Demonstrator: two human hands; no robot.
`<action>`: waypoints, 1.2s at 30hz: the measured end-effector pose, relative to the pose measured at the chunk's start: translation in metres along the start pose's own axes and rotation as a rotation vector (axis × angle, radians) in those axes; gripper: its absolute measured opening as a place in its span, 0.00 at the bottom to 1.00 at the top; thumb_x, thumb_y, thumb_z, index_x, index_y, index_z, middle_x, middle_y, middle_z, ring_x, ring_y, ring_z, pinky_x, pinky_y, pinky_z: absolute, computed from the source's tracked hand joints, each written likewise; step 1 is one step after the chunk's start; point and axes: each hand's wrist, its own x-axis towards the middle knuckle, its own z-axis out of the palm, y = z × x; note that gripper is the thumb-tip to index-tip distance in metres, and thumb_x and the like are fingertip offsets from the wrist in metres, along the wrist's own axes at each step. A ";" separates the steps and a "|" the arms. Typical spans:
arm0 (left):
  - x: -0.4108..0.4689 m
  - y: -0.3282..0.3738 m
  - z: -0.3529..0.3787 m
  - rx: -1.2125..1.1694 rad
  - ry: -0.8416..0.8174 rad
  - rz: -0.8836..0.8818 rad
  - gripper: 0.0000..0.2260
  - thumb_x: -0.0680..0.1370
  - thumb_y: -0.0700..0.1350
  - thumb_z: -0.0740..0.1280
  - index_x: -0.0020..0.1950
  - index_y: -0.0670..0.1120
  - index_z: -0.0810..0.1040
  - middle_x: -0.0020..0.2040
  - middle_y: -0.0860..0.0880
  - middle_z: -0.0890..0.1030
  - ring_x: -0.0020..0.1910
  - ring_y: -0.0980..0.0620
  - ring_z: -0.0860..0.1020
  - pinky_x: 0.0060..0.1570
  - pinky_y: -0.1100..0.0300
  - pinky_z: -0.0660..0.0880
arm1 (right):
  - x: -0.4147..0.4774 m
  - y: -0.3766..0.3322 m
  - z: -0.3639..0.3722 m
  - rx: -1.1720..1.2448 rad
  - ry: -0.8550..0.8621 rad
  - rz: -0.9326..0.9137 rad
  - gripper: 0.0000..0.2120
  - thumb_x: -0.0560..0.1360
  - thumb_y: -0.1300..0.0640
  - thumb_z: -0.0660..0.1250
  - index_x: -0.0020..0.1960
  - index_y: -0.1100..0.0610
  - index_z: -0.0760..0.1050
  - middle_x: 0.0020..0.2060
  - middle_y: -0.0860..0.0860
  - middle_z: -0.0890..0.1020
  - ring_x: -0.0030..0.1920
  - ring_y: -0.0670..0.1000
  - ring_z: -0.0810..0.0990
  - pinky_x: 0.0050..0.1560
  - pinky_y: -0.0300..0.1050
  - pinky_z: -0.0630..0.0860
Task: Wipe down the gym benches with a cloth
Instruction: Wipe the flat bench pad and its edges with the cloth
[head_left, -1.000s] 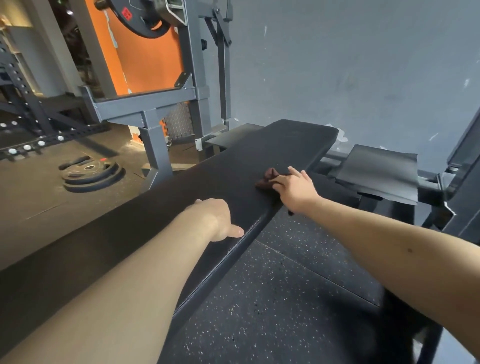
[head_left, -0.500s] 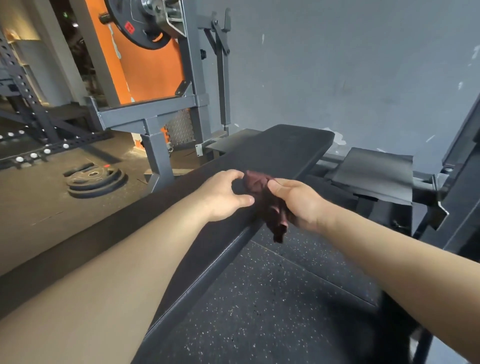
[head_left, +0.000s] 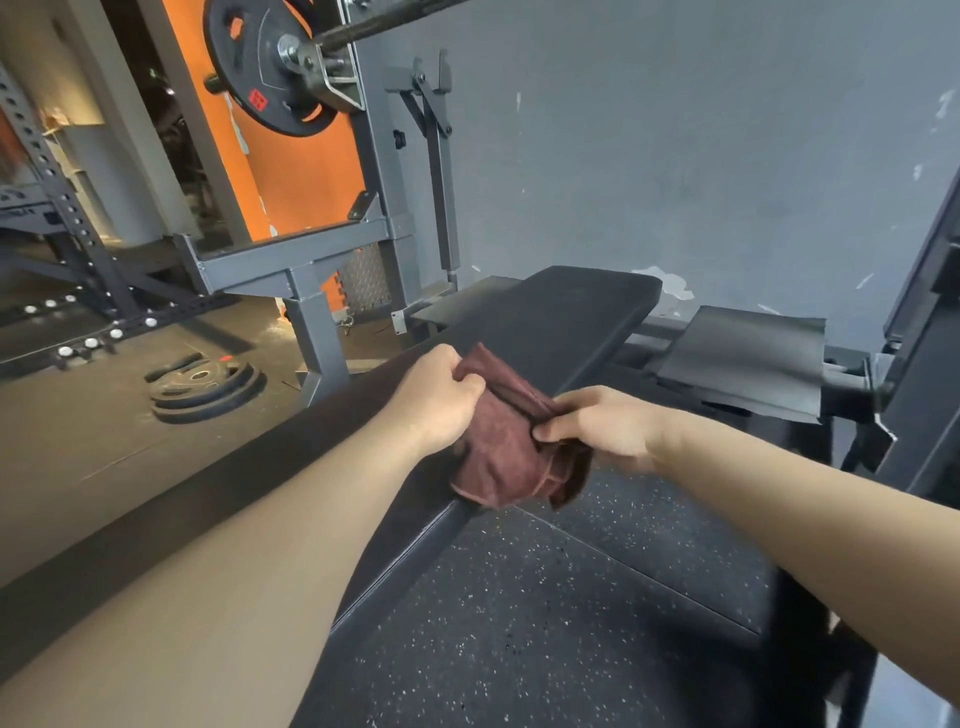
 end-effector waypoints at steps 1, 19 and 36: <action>0.002 -0.001 0.004 0.021 -0.013 -0.015 0.08 0.83 0.49 0.62 0.52 0.45 0.74 0.44 0.46 0.82 0.43 0.46 0.80 0.44 0.51 0.75 | 0.009 0.000 -0.005 -0.071 0.114 -0.012 0.10 0.74 0.65 0.73 0.55 0.62 0.84 0.49 0.57 0.87 0.47 0.54 0.85 0.48 0.42 0.82; 0.044 -0.041 0.036 0.260 -0.049 -0.297 0.13 0.78 0.52 0.67 0.37 0.46 0.76 0.39 0.47 0.78 0.42 0.44 0.78 0.35 0.56 0.67 | 0.078 0.018 0.067 -0.537 0.361 -0.420 0.16 0.82 0.58 0.61 0.68 0.60 0.74 0.58 0.58 0.81 0.60 0.60 0.77 0.60 0.55 0.74; 0.093 -0.071 0.010 0.416 -0.003 -0.300 0.10 0.76 0.40 0.67 0.51 0.49 0.86 0.52 0.49 0.85 0.53 0.44 0.82 0.56 0.48 0.81 | 0.098 0.010 0.098 -1.086 0.194 -0.239 0.37 0.77 0.25 0.42 0.81 0.39 0.40 0.81 0.62 0.43 0.78 0.72 0.38 0.76 0.69 0.36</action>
